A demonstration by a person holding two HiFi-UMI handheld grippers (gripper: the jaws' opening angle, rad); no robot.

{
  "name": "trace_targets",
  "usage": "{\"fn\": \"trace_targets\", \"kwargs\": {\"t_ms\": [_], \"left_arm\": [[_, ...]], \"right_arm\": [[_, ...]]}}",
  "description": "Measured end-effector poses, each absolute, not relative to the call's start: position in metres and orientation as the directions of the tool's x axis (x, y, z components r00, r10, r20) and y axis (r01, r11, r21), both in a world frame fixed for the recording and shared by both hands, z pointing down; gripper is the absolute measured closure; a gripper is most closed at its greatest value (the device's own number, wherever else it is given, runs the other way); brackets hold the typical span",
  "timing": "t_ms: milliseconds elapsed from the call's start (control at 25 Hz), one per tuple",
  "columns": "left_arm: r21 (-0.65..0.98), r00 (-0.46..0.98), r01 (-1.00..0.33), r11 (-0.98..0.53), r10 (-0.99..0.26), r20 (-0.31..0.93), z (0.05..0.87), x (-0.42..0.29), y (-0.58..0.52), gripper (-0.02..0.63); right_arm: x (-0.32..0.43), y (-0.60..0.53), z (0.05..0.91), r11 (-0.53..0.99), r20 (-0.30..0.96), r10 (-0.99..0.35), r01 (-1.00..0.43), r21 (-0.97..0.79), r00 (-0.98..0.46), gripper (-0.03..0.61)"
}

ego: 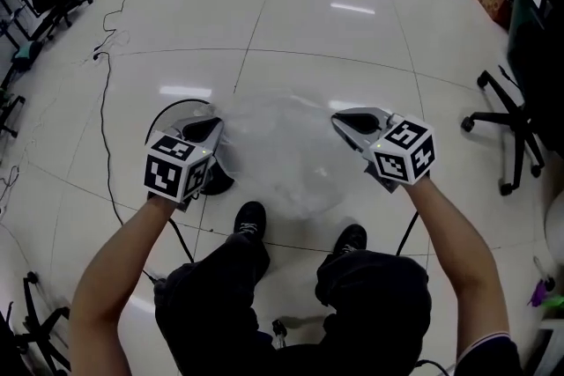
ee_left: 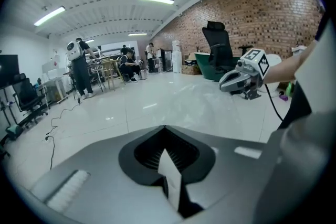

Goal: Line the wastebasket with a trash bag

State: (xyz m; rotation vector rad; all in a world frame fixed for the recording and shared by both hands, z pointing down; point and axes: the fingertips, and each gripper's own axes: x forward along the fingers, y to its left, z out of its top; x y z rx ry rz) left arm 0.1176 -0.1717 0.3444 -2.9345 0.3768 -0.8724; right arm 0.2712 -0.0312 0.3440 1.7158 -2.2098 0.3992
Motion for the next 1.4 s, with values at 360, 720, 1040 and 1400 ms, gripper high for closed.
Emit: {"fn": "trace_targets", "kwargs": {"t_ms": [360, 720, 1040, 1400], "left_arm": [[-0.151, 0.766, -0.354, -0.923, -0.378, 0.519, 0.31, 0.031, -0.173, 0.603], [-0.152, 0.714, -0.492, -0.857, -0.497, 0.493, 0.285, -0.056, -0.168, 0.603], [-0.187, 0.668, -0.583, -0.791, -0.597, 0.444, 0.25, -0.113, -0.154, 0.603], [-0.221, 0.64, -0.627, -0.747, -0.656, 0.4, 0.213, -0.152, -0.14, 0.603]], "right_arm": [[0.208, -0.063, 0.303, 0.409, 0.379, -0.848, -0.912, 0.02, -0.372, 0.577], [0.146, -0.078, 0.284, 0.57, 0.389, -0.768, -0.82, 0.054, -0.509, 0.577], [0.098, -0.079, 0.255, 0.662, 0.362, -0.718, -0.744, 0.092, -0.594, 0.577], [0.067, -0.071, 0.233, 0.71, 0.356, -0.684, -0.694, 0.121, -0.637, 0.577]]}}
